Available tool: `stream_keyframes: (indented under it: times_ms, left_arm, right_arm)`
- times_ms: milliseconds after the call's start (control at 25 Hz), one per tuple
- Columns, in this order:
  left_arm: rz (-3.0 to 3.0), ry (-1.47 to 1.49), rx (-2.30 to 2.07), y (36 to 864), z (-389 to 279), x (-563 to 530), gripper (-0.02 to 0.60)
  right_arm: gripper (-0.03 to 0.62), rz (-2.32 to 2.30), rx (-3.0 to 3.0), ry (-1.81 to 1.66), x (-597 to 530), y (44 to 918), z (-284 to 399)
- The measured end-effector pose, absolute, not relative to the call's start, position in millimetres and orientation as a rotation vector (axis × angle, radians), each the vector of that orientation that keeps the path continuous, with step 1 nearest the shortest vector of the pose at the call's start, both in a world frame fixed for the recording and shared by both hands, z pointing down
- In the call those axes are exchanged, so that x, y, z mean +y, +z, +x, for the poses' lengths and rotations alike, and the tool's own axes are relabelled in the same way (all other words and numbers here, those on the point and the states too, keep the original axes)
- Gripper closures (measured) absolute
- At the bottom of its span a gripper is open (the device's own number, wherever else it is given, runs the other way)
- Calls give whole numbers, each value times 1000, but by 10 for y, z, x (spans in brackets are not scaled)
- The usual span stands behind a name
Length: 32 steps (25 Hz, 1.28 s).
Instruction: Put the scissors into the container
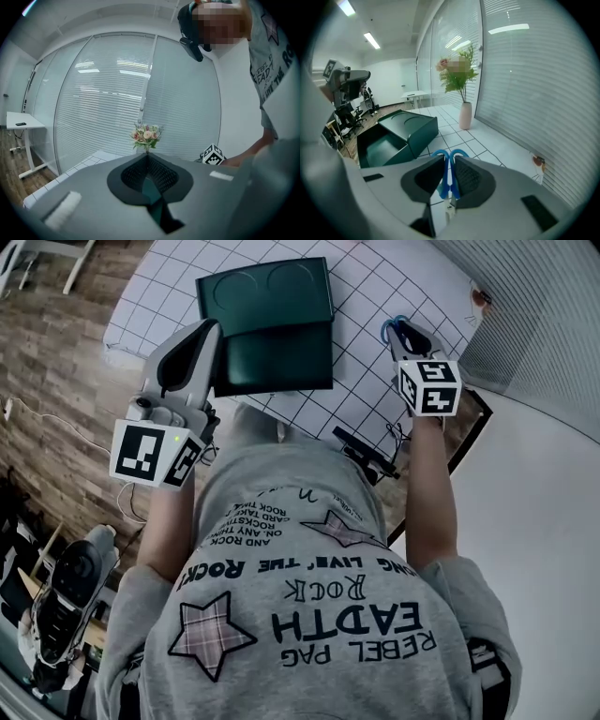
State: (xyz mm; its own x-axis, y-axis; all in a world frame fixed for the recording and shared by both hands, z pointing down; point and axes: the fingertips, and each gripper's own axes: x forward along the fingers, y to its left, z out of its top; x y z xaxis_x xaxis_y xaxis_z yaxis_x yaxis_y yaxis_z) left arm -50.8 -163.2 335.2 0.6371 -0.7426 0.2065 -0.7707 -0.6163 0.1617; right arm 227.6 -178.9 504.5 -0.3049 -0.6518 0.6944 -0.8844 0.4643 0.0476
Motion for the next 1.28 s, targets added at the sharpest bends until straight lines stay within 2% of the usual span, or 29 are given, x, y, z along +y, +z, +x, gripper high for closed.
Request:
stream_keyframes:
  times_ms: [840,1280]
  left_arm:
    - [2676,133,-1285,3053,-649,-1557,580]
    - [2709,84,-1310,2906,-644,-1505,580]
  right_arm:
    - [516,1532,-2403,404,-1792,3755,2193]
    - [516,1615,-2535,255,-1661,3053,2147]
